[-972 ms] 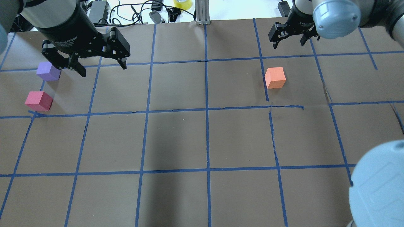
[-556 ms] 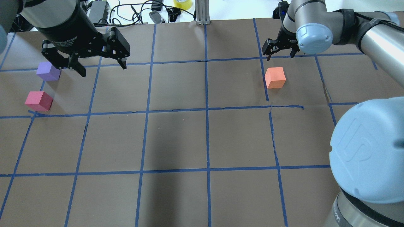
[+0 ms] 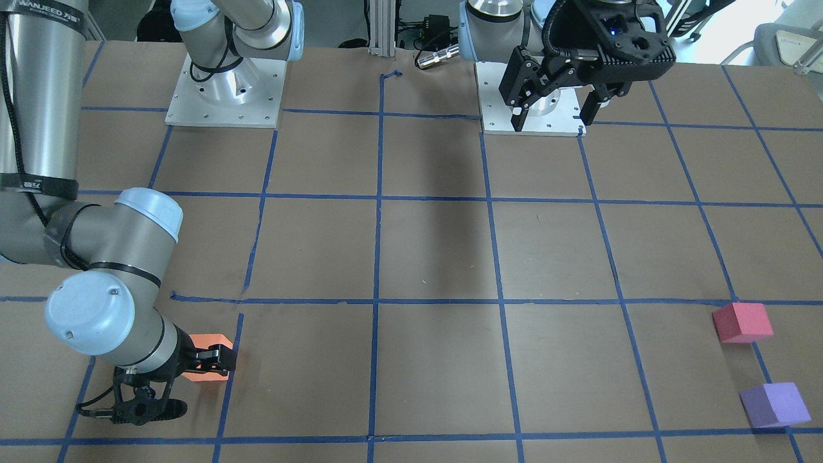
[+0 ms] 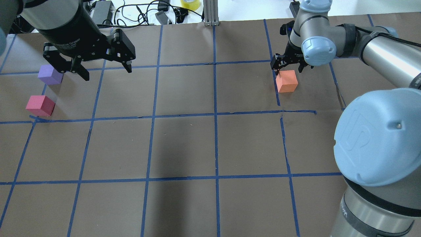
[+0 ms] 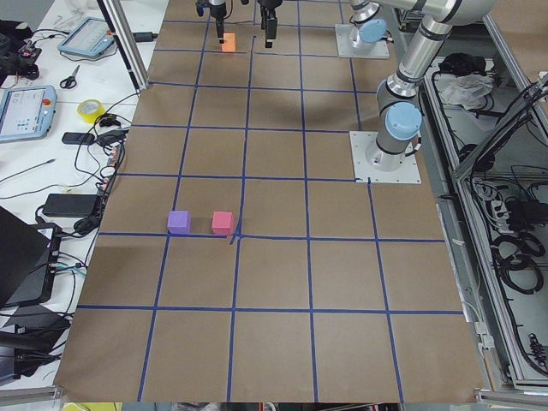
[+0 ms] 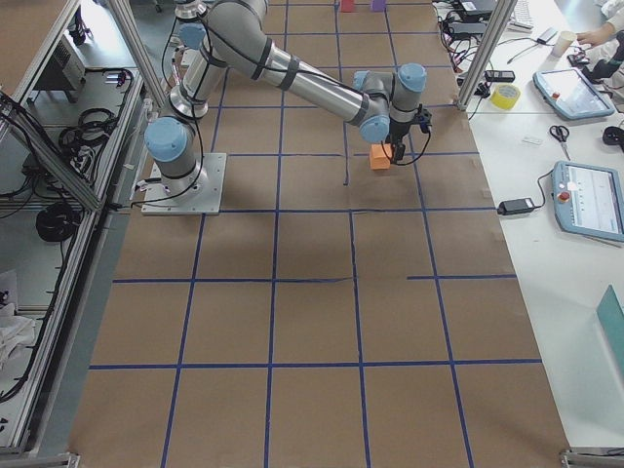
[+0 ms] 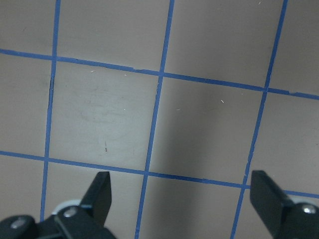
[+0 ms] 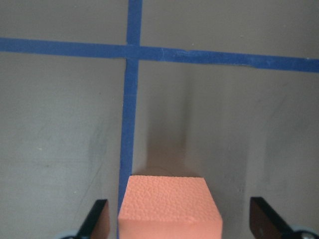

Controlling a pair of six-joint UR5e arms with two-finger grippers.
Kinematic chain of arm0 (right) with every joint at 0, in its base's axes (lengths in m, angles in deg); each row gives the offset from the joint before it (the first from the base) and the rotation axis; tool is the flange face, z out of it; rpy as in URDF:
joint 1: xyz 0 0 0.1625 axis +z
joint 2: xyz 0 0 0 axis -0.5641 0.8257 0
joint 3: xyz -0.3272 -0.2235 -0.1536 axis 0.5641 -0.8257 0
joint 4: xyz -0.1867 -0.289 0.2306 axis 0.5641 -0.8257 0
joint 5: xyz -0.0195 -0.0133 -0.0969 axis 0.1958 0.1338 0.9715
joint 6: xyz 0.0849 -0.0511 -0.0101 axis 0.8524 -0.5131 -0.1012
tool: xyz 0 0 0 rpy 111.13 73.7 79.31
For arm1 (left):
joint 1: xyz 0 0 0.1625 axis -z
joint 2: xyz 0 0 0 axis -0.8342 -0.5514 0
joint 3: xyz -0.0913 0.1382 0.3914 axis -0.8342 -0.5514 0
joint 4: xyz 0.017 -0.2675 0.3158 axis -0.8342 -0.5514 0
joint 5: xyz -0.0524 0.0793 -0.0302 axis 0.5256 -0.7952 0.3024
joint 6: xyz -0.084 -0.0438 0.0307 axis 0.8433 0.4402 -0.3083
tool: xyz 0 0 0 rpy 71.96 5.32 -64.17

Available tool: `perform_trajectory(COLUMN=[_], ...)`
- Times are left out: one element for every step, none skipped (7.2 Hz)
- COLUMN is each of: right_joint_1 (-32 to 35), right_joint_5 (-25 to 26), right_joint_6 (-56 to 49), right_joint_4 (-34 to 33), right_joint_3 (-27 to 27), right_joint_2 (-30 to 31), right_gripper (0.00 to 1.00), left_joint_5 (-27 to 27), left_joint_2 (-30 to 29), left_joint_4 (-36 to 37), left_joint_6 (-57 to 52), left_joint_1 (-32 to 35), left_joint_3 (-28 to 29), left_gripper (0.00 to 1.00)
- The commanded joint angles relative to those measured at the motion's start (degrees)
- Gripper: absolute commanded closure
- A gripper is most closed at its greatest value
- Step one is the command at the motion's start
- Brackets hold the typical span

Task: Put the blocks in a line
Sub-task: 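Lower the right gripper onto the orange cube and close on it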

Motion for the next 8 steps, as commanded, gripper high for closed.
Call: perform_trajectory(right_joint_1=[0.0,0.0,0.0,0.0,0.4,1.2,2.6,5.2], right_joint_5=[-0.6,0.0,0.3,0.3,0.6,0.4,0.0,-1.2], right_joint_6=[-0.4,-0.4,-0.2,0.2,0.3,0.7,2.6,5.5], right_joint_4=[0.5,0.3,0.8,1.5,1.6,2.3,4.1,4.1], right_joint_3=[0.1,0.1,0.1,0.1,-0.1,-0.4,-1.5,-2.2], right_joint_2=[-1.0,-1.0,-0.5,-0.3,0.5,2.1,3.9,5.0], right_gripper=[0.0,0.17,0.5,0.72,0.73,0.73,0.73,0.73], left_joint_5=[0.3,0.3,0.0,0.3,1.9,1.6,1.4,1.3], left_joint_2=[0.0,-0.1,0.2,0.2,-0.3,-0.2,0.1,0.1], left_joint_4=[-0.1,-0.1,-0.2,-0.2,-0.2,-0.2,-0.4,-0.4], left_joint_6=[-0.2,-0.2,-0.1,-0.1,0.0,0.0,0.0,0.0], left_joint_1=[0.1,0.1,0.1,0.1,0.1,0.1,0.1,0.1], left_joint_3=[0.1,0.2,0.2,-0.1,-0.2,-0.2,-0.2,-0.2], left_gripper=[0.0,0.0,0.0,0.0,0.0,0.0,0.0,0.0])
